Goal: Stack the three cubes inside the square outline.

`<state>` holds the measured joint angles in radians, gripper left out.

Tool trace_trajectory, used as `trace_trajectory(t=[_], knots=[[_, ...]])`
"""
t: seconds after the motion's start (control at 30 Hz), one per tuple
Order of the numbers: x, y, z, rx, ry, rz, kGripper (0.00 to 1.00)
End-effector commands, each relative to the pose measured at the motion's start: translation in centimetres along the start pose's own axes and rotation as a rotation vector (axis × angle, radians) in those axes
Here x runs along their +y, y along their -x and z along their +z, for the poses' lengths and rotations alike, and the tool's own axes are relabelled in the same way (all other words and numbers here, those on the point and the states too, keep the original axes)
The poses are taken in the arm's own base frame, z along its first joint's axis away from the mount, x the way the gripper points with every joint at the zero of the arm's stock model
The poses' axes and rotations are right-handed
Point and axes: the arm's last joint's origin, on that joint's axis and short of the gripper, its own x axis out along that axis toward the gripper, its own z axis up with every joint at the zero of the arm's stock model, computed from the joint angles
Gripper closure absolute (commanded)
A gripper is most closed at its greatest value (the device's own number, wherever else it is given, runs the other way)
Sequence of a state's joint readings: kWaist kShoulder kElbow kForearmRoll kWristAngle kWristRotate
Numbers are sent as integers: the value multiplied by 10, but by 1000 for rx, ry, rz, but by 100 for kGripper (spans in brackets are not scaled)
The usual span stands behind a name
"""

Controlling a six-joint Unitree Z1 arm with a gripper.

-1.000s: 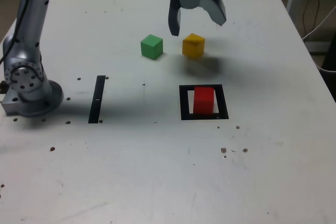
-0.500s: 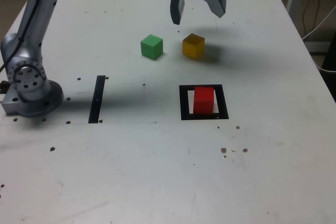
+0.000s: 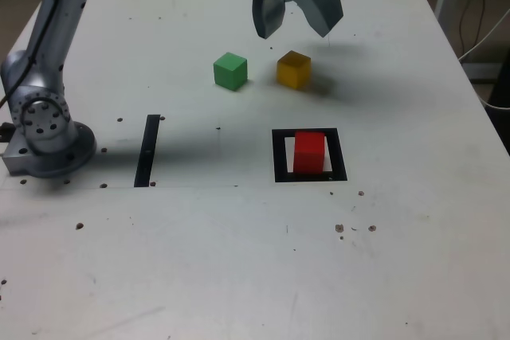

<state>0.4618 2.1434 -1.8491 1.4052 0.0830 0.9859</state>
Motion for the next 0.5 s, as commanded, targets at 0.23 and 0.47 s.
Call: trace_trajectory(t=[0.23,0.47], knots=[[-2,-4,-2,-9,-43,18,3],[-2,-10,0,-2,-43,22,3]])
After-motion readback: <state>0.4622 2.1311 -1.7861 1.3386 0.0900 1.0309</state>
